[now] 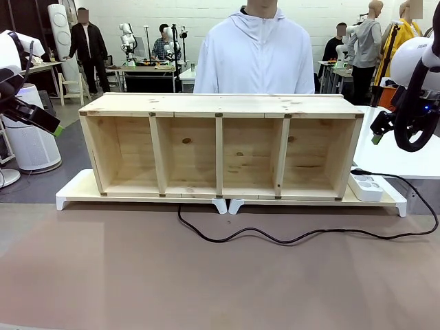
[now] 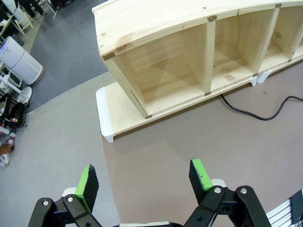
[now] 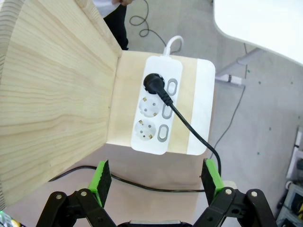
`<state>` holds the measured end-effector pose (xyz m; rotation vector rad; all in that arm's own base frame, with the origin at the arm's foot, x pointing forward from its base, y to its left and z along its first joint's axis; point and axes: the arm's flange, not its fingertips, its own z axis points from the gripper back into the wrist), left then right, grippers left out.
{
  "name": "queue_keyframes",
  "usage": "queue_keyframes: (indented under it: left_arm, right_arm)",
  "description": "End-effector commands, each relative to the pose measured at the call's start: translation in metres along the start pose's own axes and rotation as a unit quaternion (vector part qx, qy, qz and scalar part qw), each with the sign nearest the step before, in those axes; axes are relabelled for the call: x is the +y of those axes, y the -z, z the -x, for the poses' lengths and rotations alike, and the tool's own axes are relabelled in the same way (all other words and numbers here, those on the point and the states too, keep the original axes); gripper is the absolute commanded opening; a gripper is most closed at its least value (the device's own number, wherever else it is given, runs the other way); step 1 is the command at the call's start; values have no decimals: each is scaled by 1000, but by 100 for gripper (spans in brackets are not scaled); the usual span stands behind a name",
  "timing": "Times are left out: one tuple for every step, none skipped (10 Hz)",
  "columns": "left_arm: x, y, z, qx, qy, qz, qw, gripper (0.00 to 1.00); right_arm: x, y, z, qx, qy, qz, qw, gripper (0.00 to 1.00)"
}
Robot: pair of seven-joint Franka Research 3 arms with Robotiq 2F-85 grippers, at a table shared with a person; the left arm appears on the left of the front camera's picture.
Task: Perform cable management.
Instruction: Release the Power Cable when the human grasps it.
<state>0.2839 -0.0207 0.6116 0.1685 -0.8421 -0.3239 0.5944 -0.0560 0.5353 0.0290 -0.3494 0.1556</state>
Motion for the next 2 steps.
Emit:
queue_keyframes:
  left_arm:
    - [0, 2, -1, -3, 1, -4, 1000, 100]
    - [0, 2, -1, -3, 1, -4, 1000, 100]
  right_arm:
    - [0, 1, 0, 1, 0, 0, 1000, 98]
    - [0, 1, 0, 1, 0, 0, 1000, 98]
